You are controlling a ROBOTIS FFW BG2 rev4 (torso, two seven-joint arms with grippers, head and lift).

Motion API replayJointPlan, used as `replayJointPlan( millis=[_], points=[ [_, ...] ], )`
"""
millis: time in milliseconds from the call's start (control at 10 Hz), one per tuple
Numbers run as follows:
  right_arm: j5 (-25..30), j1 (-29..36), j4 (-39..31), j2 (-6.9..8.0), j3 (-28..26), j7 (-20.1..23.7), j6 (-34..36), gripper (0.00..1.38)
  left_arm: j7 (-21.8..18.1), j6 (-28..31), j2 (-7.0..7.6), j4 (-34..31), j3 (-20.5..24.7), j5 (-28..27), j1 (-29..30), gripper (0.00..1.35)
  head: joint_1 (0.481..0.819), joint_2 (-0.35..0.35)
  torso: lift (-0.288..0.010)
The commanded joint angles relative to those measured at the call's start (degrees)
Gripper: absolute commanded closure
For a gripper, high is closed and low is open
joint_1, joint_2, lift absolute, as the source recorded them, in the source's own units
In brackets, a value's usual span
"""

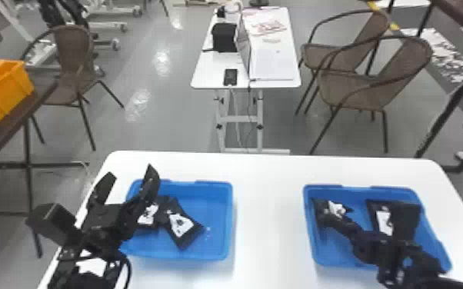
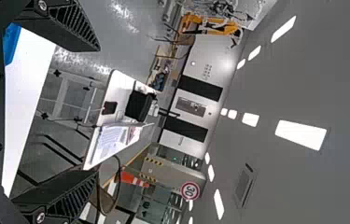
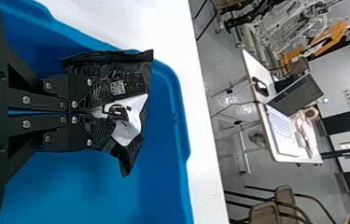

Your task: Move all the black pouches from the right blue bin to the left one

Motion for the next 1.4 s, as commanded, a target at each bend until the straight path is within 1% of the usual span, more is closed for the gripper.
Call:
replayJointPlan(
  millis=[0,100,200,300,400,500,600,700,800,1000,1100,1300],
  points=[
    [-1.7,5.0,-12.2,-0.24,-0.1,0.0,3.3,1.27,0.1,0.8,-0.15,-0.6,0.0,0.0,-0.1,0.08,0.695,0.063,0.000],
    [-3.5,6.5,-18.1,-0.51,0.0,0.3,5.1,1.27,0.1,1.4,-0.15,-1.0,0.0,0.3,-0.2,0.08,0.695,0.062,0.000],
    [-5.4,5.8,-21.0,-0.77,1.5,2.3,6.2,1.27,0.1,2.6,-0.15,-1.4,-0.1,0.5,-0.5,0.08,0.695,0.063,0.000],
    [-6.3,3.4,-21.7,-0.94,4.1,5.1,6.4,1.27,0.1,4.5,-0.15,-2.0,-0.4,2.0,-0.9,0.08,0.695,0.073,0.000],
    [-7.2,-0.1,-20.8,-1.03,7.6,7.2,6.4,1.27,0.1,6.0,0.18,-2.8,-0.8,2.8,-1.4,0.08,0.695,0.103,0.000],
    [-8.9,-4.6,-17.4,-1.82,12.0,9.0,6.2,1.27,0.1,7.4,1.06,-3.5,-1.3,3.6,-2.0,0.08,0.695,0.134,0.000],
    [-10.8,-9.5,-12.2,-2.18,16.3,11.3,4.9,1.27,0.1,8.6,1.94,-3.7,-2.0,4.9,-2.5,0.08,0.695,0.150,0.000],
    [-12.7,-13.4,-7.8,-1.91,19.9,13.4,4.0,1.27,0.0,10.4,2.55,-4.0,-2.7,5.8,-3.2,0.08,0.695,0.185,0.000],
    [-13.9,-16.7,-4.2,-1.56,23.1,15.3,3.3,1.27,0.0,12.3,2.81,-4.6,-3.2,6.7,-3.8,0.08,0.695,0.214,0.000],
    [-15.2,-21.1,0.4,-0.94,28.2,18.1,2.6,1.27,-1.1,18.7,2.81,-6.2,-3.7,8.8,-5.3,0.08,0.695,0.252,0.000],
    [-15.6,-22.0,1.3,-0.59,29.4,18.6,2.5,1.27,-2.3,21.3,3.08,-6.6,-4.3,9.1,-6.4,0.08,0.695,0.256,0.000],
    [-19.1,-23.4,3.7,-0.24,32.3,19.2,2.4,1.27,-4.0,25.3,3.52,-6.6,-5.3,9.6,-8.0,0.08,0.695,0.254,0.000]
  ],
)
